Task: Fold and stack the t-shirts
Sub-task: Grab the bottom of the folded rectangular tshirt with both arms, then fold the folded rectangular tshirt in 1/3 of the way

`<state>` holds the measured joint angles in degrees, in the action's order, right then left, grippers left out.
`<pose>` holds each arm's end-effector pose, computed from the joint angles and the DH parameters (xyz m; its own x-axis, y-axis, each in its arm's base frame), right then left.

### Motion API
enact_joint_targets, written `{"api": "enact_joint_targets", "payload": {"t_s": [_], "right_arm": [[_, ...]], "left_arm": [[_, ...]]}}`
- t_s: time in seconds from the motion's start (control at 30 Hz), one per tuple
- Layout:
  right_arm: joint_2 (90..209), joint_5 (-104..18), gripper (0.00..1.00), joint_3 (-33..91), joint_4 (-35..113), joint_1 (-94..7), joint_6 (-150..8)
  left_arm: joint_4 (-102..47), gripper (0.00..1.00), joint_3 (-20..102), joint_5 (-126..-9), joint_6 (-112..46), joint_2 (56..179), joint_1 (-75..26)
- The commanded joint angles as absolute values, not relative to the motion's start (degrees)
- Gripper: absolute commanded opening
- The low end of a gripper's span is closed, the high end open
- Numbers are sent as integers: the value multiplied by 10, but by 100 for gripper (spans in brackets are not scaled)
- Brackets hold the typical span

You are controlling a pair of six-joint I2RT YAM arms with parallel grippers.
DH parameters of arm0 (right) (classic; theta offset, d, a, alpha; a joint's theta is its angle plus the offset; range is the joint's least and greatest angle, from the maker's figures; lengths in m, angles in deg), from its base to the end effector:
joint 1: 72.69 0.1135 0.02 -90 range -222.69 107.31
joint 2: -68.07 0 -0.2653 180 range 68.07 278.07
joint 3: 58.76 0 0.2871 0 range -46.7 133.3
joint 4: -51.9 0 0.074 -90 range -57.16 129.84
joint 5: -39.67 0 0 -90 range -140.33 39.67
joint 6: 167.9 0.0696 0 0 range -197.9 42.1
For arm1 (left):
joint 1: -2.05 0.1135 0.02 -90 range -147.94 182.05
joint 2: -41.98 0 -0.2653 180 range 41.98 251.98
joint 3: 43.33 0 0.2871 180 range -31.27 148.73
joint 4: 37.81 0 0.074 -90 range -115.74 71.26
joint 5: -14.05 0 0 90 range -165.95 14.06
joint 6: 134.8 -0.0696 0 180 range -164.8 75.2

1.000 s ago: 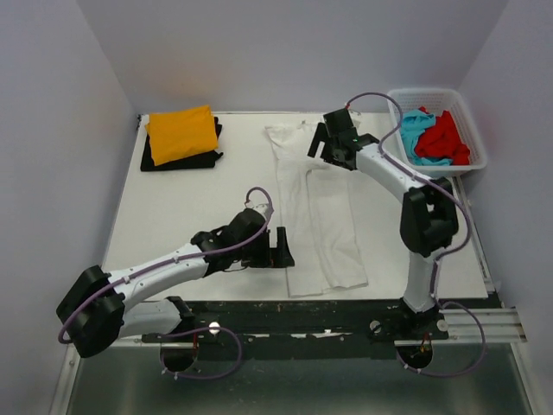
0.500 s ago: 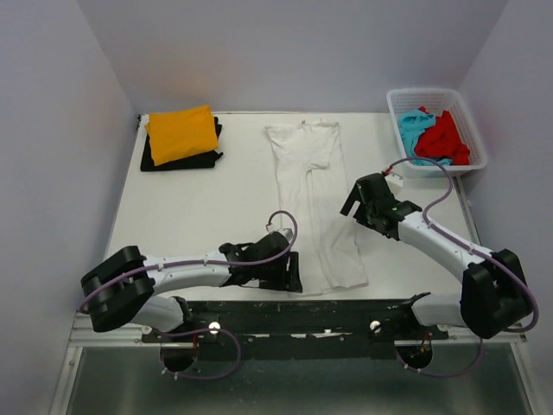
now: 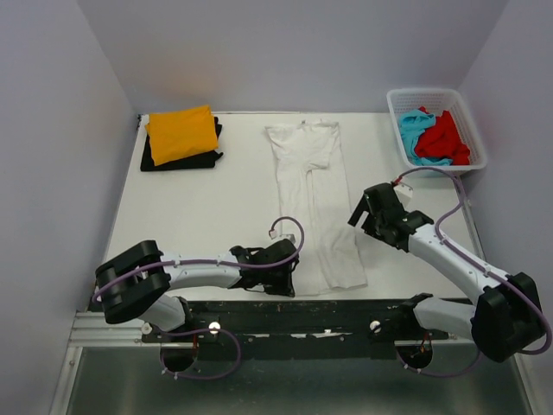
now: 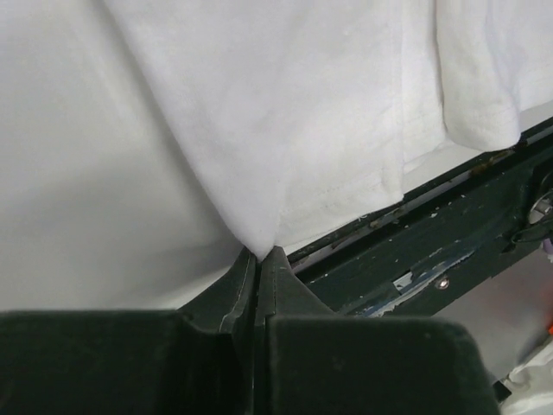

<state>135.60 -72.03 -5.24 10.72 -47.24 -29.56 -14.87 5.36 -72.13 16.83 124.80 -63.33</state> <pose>0.2606 0.0955 0.1753 -0.6487 0.4600 -0.6063 0.4152 0.8816 0.2247 0.1218 -0.2769 0.0952 -0.9776 0.0258 -0.2091 0.1305 0.8533 -0.5049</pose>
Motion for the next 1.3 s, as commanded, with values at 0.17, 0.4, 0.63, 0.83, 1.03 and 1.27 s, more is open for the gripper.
{"api": "enact_joint_targets", "payload": {"t_s": [0.17,0.4,0.63,0.83,1.03,1.27], "right_arm": [[1305,-550,95,-102,-9,-403,-333],[1293,-518,90,-118,-70,-326,-261],[1268,-455,76,-173,-25,-323,-238],[1293,-447,52,-199,28,-323,-236],[1292,-423,1,-210,61,-323,-235],[1201,-426,1,-208,19,-316,-213]], "left_arm": [[-24,0,34,-835,156,1161,-636],[-54,0,6,-816,143,1125,-633],[-72,0,6,-797,138,1145,-633],[-79,0,0,-795,142,1143,-633],[-93,0,-11,-784,144,1135,-635],[-87,0,-8,-785,134,1101,-659]]}}
